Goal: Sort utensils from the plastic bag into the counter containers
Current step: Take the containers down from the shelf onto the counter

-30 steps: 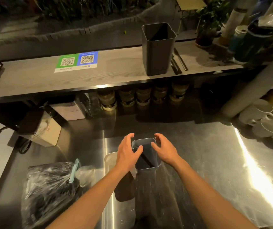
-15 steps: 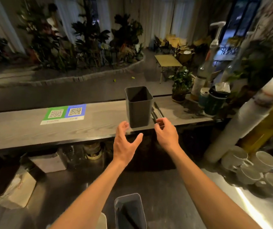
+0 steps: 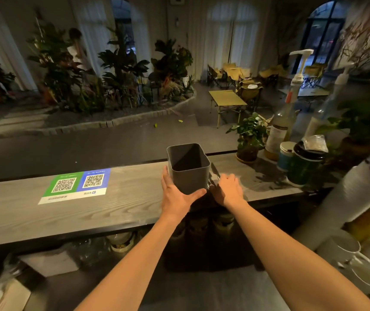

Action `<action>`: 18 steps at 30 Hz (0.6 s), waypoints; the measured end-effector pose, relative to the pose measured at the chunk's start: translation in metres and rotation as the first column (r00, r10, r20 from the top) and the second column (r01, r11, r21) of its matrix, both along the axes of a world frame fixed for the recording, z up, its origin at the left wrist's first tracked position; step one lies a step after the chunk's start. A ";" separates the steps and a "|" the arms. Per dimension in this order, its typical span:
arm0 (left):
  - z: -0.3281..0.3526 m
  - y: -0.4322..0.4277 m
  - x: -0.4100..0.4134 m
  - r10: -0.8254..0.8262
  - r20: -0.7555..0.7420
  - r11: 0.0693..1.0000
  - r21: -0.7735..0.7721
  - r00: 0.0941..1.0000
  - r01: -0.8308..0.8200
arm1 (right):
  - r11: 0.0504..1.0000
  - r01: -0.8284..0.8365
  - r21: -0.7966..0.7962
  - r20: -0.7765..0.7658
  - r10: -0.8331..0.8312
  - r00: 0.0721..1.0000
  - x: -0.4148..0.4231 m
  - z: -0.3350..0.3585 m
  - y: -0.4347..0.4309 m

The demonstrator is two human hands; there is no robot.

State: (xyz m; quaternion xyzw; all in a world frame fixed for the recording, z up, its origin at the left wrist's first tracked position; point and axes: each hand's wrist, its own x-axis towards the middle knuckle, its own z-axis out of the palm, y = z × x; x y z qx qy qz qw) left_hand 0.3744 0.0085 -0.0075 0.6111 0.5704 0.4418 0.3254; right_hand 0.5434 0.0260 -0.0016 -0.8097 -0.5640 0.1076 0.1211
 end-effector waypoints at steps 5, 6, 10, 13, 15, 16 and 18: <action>-0.013 0.013 0.000 0.006 0.049 1.000 0.028 0.999 -0.008 | 1.000 0.027 0.014 0.019 -0.028 0.999 -0.003 -0.004 0.019; -0.013 0.012 0.000 0.012 0.045 0.999 0.034 0.999 -0.013 | 1.000 0.018 0.010 0.008 -0.018 1.000 -0.005 -0.003 0.022; -0.014 0.010 -0.001 0.021 0.037 0.999 0.040 0.999 -0.022 | 0.998 -0.061 0.001 0.012 0.061 0.998 -0.015 0.000 0.029; -0.013 0.008 -0.004 0.026 0.034 0.999 0.034 0.999 -0.027 | 0.989 -0.149 -0.001 0.073 0.149 0.986 -0.018 0.000 0.030; -0.012 0.006 -0.007 0.027 0.027 0.999 0.031 0.999 -0.028 | 0.978 -0.211 -0.003 0.135 0.209 0.968 -0.018 -0.002 0.027; -0.011 0.005 -0.008 0.027 0.024 0.999 0.031 0.999 -0.028 | 0.974 -0.228 -0.004 0.163 0.226 0.960 -0.019 -0.004 0.026; -0.010 0.002 -0.010 0.026 0.026 0.999 0.029 0.999 -0.026 | 0.973 -0.231 0.015 0.198 0.224 0.954 -0.021 -0.009 0.021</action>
